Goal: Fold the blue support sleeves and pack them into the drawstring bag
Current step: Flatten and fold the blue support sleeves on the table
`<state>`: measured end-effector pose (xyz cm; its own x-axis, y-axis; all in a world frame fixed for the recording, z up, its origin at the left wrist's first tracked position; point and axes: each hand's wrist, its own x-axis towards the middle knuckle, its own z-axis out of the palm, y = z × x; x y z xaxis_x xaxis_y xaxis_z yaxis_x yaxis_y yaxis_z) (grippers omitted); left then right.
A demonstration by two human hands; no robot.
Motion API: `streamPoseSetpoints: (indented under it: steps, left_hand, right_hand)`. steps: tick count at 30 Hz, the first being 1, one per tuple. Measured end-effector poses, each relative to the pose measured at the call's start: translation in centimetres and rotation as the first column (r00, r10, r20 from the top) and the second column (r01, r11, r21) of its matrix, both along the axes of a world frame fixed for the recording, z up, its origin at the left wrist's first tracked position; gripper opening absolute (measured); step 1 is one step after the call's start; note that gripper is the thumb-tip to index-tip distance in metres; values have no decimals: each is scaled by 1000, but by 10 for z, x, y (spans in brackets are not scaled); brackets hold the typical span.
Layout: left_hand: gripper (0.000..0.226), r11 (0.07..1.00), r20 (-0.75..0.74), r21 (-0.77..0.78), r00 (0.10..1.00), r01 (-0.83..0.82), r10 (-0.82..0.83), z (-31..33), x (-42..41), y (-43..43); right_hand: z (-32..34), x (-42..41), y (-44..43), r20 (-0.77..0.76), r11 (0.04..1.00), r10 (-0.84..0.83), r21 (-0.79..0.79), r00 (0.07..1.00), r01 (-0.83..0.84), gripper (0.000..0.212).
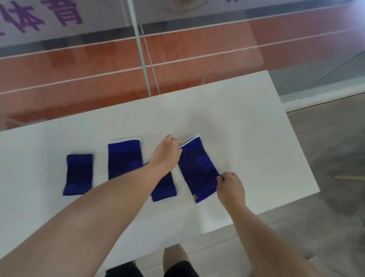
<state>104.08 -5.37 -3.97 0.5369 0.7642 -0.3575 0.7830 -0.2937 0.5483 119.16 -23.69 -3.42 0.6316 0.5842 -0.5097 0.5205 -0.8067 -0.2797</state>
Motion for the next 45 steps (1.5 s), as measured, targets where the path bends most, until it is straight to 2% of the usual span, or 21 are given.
streamPoseSetpoints:
  steps: [4, 10, 13, 18, 21, 25, 32, 37, 41, 45]
  left_hand:
    - [16, 997, 122, -48, 990, -61, 67, 35, -22, 11]
    - [26, 989, 169, 0, 975, -149, 147, 87, -81, 50]
    - [22, 980, 143, 18, 971, -197, 192, 99, -124, 67]
    - [27, 983, 72, 87, 985, -160, 154, 99, -185, 78]
    - [23, 980, 29, 92, 984, -179, 177, 89, -205, 80]
    - [21, 986, -2, 80, 989, -149, 150, 67, -212, 77]
    - [21, 997, -22, 56, 998, -52, 53, 26, -196, 92]
    - [17, 998, -19, 44, 999, -34, 35, 8, -186, 94]
    - [31, 996, -140, 69, 989, 52, -42, -1, -188, 88]
    - [22, 971, -231, 146, 961, 190, -153, -4, -186, 83]
  right_hand:
    - [26, -2, 5, -70, 998, 7, 70, 998, -2, 22]
    - [80, -43, 51, -146, 994, 64, 99, 987, -50, 21]
    - [93, -78, 74, -182, 991, 135, 37, 974, -130, 21]
    - [94, -141, 92, -268, 932, 297, -129, 917, -339, 19]
    - [80, -168, 89, -320, 932, 267, -153, 909, -328, 21]
    - [58, -190, 75, -371, 964, 132, -167, 919, -206, 23]
    - [30, -205, 71, -330, 974, 98, -163, 939, -159, 31]
    - [23, -204, 69, -276, 967, 127, -179, 953, -181, 25]
    - [20, -207, 68, -237, 954, 171, -201, 956, -221, 21]
    - [17, -216, 68, -186, 943, 214, -216, 959, -252, 30]
